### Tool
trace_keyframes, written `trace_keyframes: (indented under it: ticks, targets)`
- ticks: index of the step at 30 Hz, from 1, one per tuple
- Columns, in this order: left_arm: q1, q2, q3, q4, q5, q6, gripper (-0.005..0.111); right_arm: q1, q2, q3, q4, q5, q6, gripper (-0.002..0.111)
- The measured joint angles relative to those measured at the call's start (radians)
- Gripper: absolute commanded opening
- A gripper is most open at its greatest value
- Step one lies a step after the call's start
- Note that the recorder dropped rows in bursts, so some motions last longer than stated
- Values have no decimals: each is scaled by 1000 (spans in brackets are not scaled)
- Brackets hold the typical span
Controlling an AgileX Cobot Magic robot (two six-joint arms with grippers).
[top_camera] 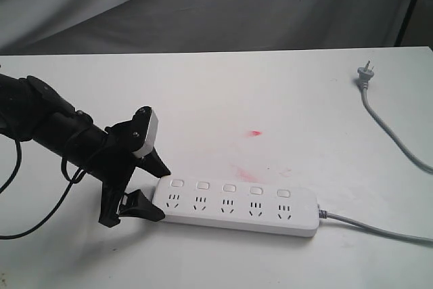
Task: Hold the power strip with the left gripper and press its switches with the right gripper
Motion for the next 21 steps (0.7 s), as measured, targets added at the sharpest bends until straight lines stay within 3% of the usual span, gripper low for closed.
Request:
trace_keyframes:
  ticks: [18, 21]
  targets:
    - [0, 0, 0, 0, 6, 0, 0, 0, 0, 0, 0, 0, 0, 0]
    - [0, 0, 0, 0, 6, 0, 5, 0, 0, 0, 0, 0, 0, 0]
